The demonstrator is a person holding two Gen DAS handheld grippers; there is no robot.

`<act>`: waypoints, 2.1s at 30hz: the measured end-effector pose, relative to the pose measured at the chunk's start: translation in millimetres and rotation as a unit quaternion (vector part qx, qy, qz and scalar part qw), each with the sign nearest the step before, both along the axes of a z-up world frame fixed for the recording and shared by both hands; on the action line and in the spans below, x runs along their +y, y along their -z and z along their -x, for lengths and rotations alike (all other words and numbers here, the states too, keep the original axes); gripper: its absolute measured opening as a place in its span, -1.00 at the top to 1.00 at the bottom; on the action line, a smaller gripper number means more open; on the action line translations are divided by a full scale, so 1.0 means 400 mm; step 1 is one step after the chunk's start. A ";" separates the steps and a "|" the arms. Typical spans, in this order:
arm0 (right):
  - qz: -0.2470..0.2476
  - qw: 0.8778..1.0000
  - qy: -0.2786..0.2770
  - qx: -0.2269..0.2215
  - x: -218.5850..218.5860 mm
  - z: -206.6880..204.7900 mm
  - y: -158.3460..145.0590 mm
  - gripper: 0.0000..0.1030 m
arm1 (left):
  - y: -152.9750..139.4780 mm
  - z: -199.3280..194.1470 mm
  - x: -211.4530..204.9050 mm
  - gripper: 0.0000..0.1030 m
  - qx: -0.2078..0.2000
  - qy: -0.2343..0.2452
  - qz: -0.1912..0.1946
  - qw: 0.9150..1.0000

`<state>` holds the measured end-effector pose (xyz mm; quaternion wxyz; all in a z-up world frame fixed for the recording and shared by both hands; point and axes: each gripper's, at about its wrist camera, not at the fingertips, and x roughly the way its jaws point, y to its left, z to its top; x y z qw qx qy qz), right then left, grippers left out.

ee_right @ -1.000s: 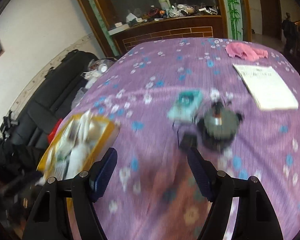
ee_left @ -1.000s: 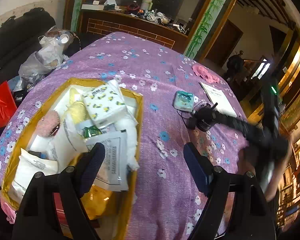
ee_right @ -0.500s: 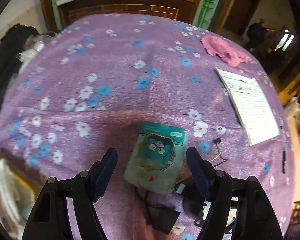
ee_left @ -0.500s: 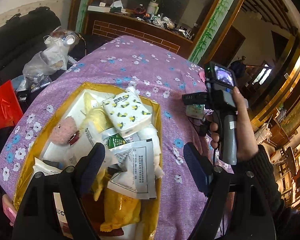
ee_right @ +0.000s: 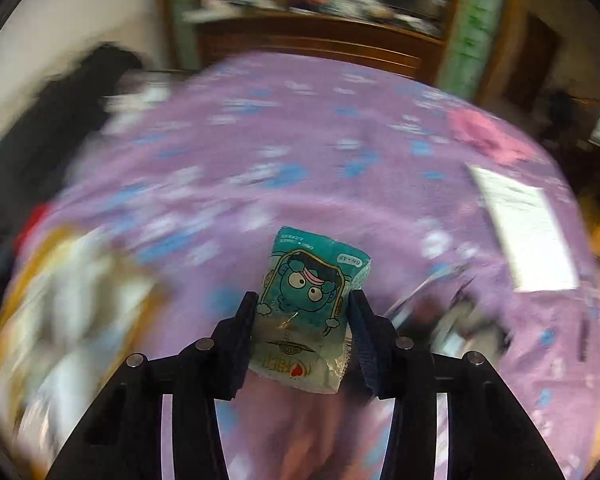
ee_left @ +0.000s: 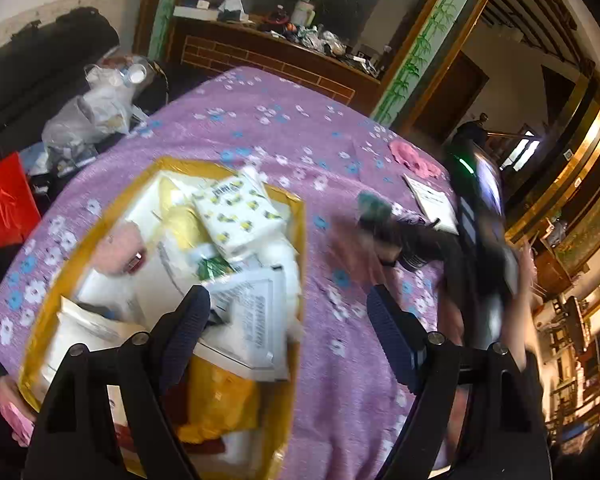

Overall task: Organize soft objects
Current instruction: 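Grasp the teal cartoon-printed tissue pack with the right gripper, then carry the teal tissue pack into the tray and open the right gripper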

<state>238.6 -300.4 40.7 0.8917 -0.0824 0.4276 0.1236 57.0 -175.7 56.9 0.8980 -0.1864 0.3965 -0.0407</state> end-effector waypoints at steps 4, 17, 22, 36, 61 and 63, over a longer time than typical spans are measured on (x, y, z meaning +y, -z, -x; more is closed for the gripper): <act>-0.038 0.994 -0.098 0.027 -0.028 0.184 0.050 0.13 | 0.003 0.011 -0.052 -0.57 0.011 0.028 0.012 0.999; -0.109 0.988 -0.093 0.055 -0.197 0.399 0.159 0.12 | 0.162 -0.013 -0.277 -0.42 0.130 0.150 0.072 0.977; -0.119 0.985 -0.114 0.043 -0.216 0.431 0.151 0.10 | 0.219 -0.026 -0.298 0.22 0.161 0.160 0.108 0.968; -0.132 0.986 -0.097 0.045 -0.262 0.504 0.158 -0.10 | 0.227 -0.005 -0.320 0.64 0.155 0.160 0.104 0.969; -0.146 0.969 -0.198 -0.015 -0.019 0.456 -0.016 0.05 | 0.023 0.026 -0.017 0.64 0.049 0.052 0.092 0.993; -0.142 0.969 -0.203 -0.014 0.013 0.432 -0.020 0.05 | 0.019 0.006 0.012 0.64 0.045 0.043 0.089 0.994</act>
